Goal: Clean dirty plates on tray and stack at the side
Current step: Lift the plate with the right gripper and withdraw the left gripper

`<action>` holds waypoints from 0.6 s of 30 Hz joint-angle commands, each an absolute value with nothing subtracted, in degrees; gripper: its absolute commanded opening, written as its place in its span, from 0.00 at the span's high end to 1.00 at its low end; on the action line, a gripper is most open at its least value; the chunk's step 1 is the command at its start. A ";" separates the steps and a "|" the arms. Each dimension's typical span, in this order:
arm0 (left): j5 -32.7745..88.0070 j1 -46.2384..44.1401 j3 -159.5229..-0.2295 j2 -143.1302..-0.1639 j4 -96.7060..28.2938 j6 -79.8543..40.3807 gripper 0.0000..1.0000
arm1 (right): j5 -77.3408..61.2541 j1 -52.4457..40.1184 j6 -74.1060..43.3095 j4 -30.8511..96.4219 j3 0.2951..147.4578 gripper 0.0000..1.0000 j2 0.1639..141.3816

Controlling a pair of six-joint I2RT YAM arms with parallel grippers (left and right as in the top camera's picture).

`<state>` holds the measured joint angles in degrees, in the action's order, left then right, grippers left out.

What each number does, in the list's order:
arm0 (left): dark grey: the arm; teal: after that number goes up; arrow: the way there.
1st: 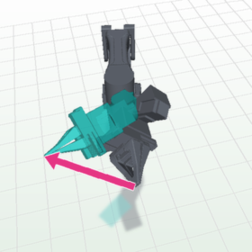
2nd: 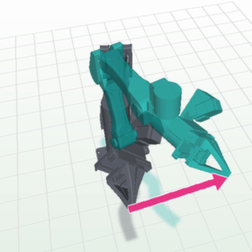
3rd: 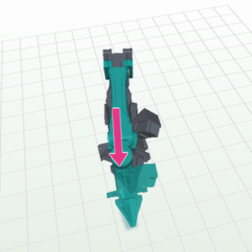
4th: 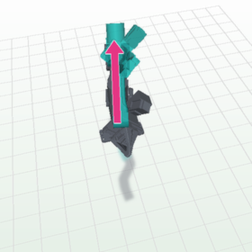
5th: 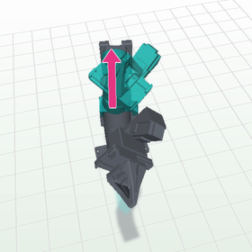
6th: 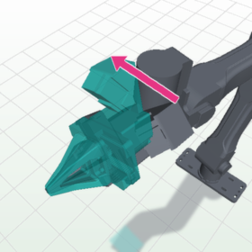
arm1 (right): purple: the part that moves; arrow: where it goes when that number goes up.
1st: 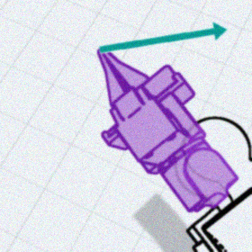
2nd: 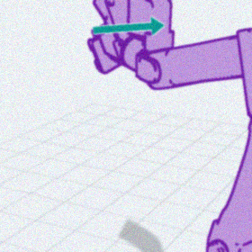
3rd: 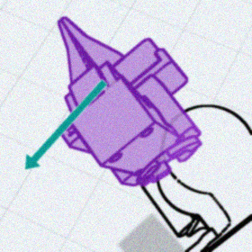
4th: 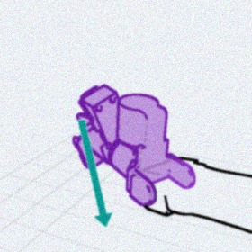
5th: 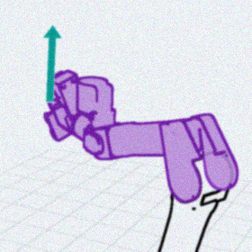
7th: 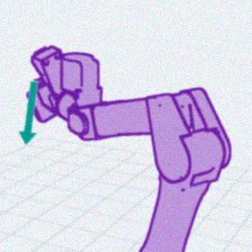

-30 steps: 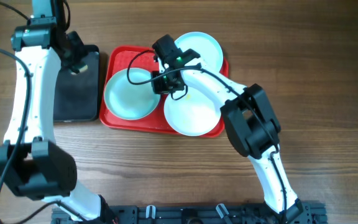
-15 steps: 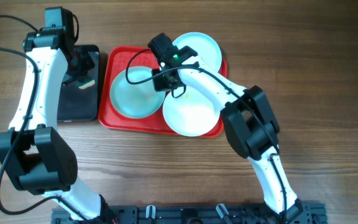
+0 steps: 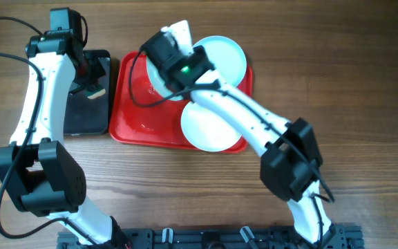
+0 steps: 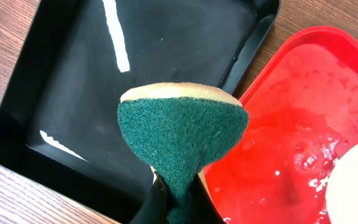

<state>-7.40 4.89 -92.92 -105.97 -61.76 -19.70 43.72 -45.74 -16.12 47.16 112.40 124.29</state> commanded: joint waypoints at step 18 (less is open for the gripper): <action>-6.85 5.06 -92.47 -105.93 -62.02 -20.47 0.96 | 81.47 -56.47 -13.50 45.34 113.06 0.96 123.94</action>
<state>-7.40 4.89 -92.92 -105.97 -61.98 -19.70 78.26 -56.53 -14.94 45.78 112.40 124.29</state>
